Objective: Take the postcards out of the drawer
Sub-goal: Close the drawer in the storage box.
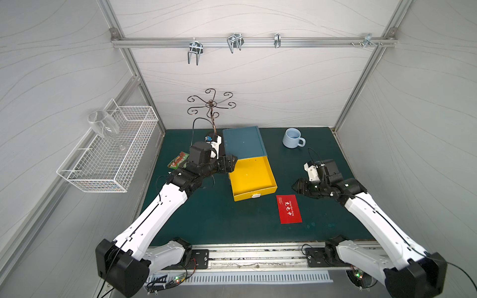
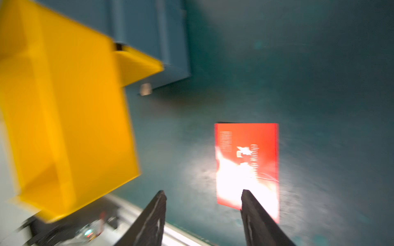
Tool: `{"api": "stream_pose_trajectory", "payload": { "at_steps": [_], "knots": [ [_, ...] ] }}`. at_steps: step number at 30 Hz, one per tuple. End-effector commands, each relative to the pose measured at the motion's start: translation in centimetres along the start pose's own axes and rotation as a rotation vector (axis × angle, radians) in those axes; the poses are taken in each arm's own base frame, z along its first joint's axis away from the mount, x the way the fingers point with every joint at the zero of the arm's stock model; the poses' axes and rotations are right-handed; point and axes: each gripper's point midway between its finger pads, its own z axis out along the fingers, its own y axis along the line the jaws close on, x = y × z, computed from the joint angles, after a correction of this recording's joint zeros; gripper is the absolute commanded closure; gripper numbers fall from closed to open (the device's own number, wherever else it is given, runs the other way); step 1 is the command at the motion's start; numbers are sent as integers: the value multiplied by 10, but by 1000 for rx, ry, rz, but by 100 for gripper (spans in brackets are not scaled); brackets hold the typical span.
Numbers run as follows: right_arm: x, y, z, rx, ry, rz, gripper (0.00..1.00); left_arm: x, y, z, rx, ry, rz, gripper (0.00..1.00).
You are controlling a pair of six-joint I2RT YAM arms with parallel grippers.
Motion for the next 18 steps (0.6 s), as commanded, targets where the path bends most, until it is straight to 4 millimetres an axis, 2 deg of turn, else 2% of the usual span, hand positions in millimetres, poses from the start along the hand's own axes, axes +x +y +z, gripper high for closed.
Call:
{"api": "stream_pose_trajectory", "payload": {
  "at_steps": [1,4,10,15,18],
  "knots": [
    [11,31,-1,-201,34,-28,42,-38,-12,7,35,-71,87,13],
    [15,45,0,-292,44,-29,43,-49,-14,26,42,-55,124,14],
    [26,76,9,-390,87,-101,45,-54,-4,67,-4,40,186,13],
    [29,86,16,-415,103,-113,47,-53,0,93,-8,87,198,14],
    [28,91,17,-423,99,-125,49,-45,6,107,-22,131,200,14]
  ]
}}
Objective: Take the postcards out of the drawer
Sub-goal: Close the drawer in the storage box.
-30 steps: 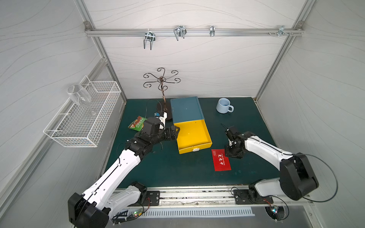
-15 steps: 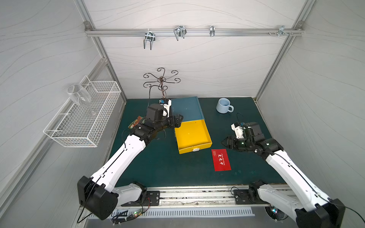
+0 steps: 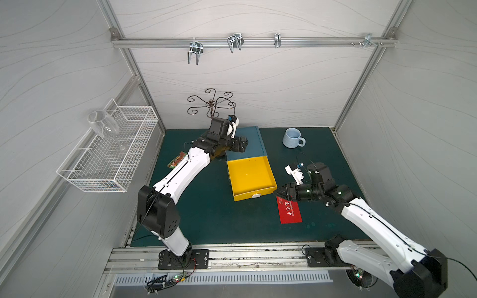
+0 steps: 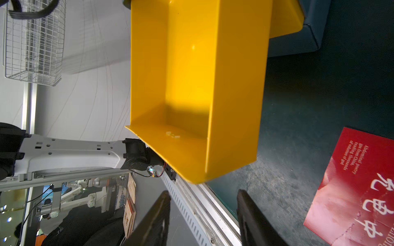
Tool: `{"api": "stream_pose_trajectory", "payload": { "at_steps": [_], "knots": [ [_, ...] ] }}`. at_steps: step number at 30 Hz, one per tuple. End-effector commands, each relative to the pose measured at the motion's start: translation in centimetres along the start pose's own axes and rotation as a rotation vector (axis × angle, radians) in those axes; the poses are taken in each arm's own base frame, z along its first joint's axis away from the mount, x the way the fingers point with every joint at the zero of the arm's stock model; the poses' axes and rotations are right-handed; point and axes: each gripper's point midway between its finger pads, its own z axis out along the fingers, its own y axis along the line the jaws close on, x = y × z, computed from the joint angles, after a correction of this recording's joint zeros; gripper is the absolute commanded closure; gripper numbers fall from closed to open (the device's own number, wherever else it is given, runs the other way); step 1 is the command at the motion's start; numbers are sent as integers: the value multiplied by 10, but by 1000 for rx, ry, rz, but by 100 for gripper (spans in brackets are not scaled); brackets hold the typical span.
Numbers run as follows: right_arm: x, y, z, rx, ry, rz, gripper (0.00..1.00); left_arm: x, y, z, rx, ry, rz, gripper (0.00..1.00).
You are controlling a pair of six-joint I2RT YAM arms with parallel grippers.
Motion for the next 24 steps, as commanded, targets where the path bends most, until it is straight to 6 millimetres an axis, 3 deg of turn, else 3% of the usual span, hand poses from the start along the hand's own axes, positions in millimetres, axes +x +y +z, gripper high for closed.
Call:
{"api": "stream_pose_trajectory", "payload": {
  "at_steps": [1,10,17,24],
  "knots": [
    [-6,10,3,-36,-17,-29,50,-11,2,5,-2,3,35,14],
    [-10,12,14,-42,-10,-51,62,14,4,28,18,85,5,16],
    [-13,12,24,-33,-18,-60,63,24,4,31,26,110,-9,16],
    [-29,17,31,-35,-67,-81,66,32,5,31,26,121,-14,16]
  ]
}}
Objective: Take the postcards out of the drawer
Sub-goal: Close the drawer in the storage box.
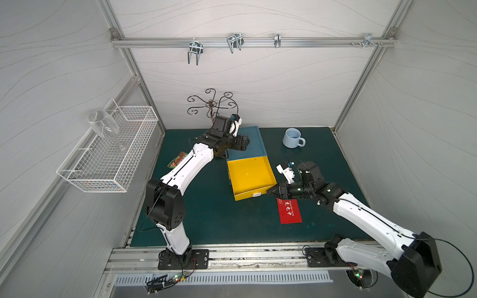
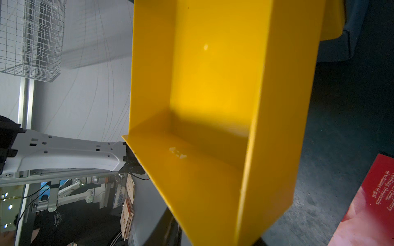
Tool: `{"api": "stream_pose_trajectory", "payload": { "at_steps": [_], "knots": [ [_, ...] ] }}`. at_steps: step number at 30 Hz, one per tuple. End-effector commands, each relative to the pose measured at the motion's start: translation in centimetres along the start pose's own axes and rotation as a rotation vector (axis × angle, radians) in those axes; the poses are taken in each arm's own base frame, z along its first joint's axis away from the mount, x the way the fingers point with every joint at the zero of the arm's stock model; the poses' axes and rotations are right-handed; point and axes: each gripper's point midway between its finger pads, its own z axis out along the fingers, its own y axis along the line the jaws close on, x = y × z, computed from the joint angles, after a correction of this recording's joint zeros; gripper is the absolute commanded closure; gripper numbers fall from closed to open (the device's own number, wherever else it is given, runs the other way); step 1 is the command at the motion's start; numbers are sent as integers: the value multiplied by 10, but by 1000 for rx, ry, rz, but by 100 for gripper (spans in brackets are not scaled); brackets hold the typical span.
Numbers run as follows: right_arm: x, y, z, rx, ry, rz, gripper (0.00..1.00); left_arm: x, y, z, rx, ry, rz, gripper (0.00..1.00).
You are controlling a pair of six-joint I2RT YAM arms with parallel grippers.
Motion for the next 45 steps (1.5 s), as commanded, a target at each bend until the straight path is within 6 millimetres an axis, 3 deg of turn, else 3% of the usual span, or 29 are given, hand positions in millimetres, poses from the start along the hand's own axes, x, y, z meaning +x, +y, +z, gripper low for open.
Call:
{"api": "stream_pose_trajectory", "payload": {
  "at_steps": [1,19,34,45],
  "knots": [
    [-26,12,2,-16,-86,-56,66,37,7,17,4,120,-39,16],
    [-73,7,17,58,-211,-65,67,44,1,18,38,156,-81,16],
    [-123,-7,50,73,-318,49,71,58,-3,10,53,217,-106,16],
    [-137,-21,67,72,-358,125,71,66,-5,3,61,227,-107,16]
  ]
}}
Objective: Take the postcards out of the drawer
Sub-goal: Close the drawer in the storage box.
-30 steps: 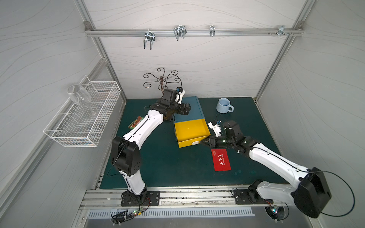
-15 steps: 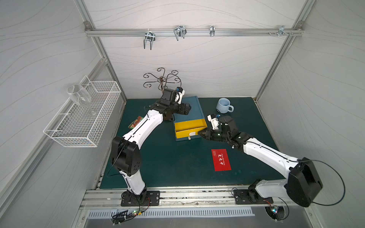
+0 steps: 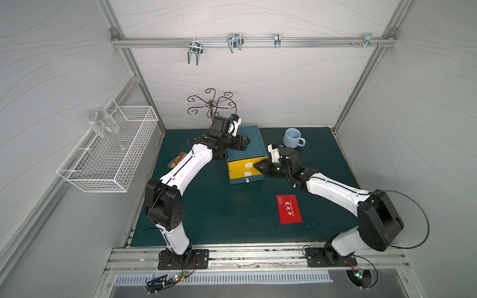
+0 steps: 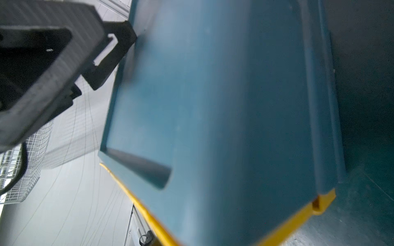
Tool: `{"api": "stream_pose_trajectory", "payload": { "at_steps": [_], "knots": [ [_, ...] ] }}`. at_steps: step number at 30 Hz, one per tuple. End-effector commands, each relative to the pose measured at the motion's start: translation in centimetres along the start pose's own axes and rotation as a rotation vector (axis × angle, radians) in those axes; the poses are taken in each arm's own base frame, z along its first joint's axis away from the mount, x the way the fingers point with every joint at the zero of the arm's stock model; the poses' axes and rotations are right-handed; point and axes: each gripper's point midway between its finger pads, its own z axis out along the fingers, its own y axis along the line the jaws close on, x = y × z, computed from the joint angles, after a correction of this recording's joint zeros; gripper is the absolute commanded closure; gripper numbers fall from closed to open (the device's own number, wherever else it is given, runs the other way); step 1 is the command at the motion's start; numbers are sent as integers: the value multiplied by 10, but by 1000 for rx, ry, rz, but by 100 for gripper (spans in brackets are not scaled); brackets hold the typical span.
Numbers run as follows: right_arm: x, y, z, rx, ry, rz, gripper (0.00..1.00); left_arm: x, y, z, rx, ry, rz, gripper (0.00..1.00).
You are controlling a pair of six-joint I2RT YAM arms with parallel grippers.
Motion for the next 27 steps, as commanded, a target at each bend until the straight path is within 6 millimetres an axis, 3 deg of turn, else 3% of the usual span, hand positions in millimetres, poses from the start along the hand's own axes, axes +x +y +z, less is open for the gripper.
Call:
{"api": "stream_pose_trajectory", "payload": {
  "at_steps": [1,8,14,17,21,27],
  "knots": [
    [-16,8,2,-24,-64,20,71,64,3,6,3,227,-88,16],
    [-22,4,4,-22,-110,65,71,67,1,2,8,234,-85,16],
    [-11,5,-1,-32,-67,91,68,70,3,2,4,238,-80,16],
    [0,5,-14,-31,-41,112,62,67,4,2,5,229,-86,16],
    [18,-3,-26,-36,-10,166,45,63,6,2,9,218,-92,16],
    [42,-20,-18,-90,16,296,32,59,7,0,18,209,-94,15]
  ]
}}
